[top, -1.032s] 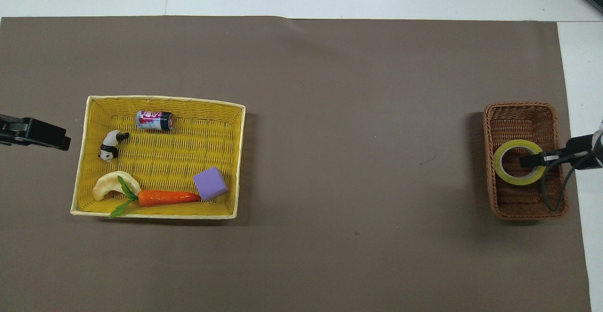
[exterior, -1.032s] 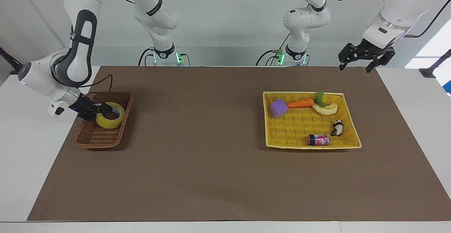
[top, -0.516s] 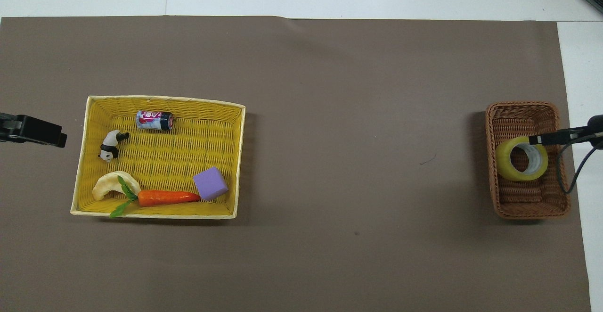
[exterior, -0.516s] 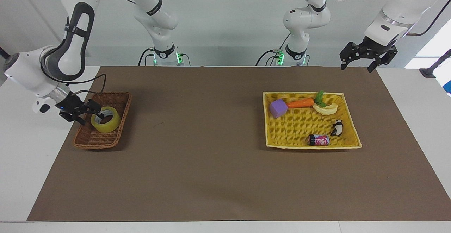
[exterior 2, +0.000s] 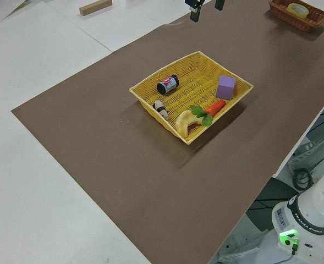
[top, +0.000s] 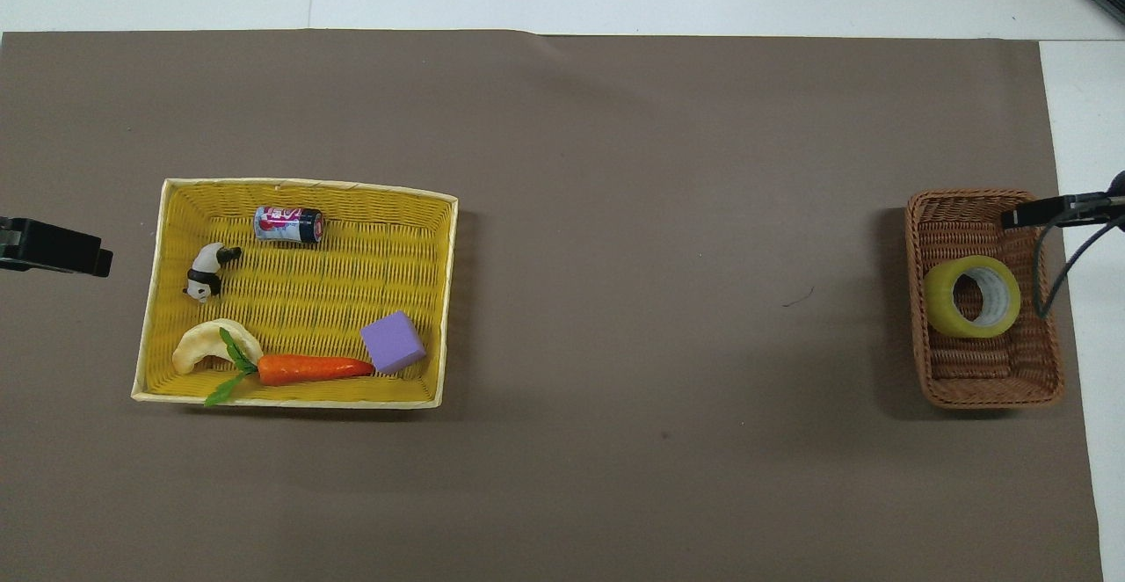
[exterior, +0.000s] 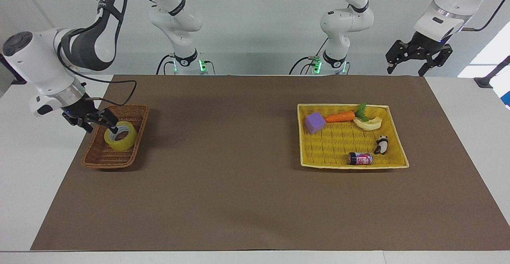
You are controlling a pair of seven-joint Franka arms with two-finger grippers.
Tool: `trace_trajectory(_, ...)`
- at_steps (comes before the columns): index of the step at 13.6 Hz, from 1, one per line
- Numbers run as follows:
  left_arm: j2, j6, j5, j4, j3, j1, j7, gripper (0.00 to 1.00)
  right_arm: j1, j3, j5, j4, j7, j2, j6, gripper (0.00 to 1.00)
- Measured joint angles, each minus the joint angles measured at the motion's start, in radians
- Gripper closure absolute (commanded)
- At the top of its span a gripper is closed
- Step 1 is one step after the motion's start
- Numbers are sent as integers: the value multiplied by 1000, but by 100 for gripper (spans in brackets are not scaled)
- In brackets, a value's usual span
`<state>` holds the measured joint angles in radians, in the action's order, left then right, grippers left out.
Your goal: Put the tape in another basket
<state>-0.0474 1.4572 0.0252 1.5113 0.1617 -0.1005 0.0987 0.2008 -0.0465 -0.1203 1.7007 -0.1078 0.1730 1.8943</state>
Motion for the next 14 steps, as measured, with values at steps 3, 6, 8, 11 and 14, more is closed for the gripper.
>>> trace_trajectory(3, 0, 0, 0, 0, 0, 0, 0, 0, -67, 1, 29, 0, 183, -64, -94, 0)
trace_trajectory(6, 0, 0, 0, 0, 0, 0, 0, 0, -147, 3, 31, 1, 340, -108, -153, 0)
trace_trajectory(8, 0, 0, 0, 0, 0, 0, 0, 0, -193, 4, 32, 1, 411, -139, -181, 0)
trace_trajectory(11, 0, 0, 0, 0, 0, 0, 0, 0, -234, 6, 32, -1, 456, -208, -221, 0)
trace_trajectory(14, 0, 0, 0, 0, 0, 0, 0, 0, -234, 6, 48, -17, 454, -270, -279, 0)
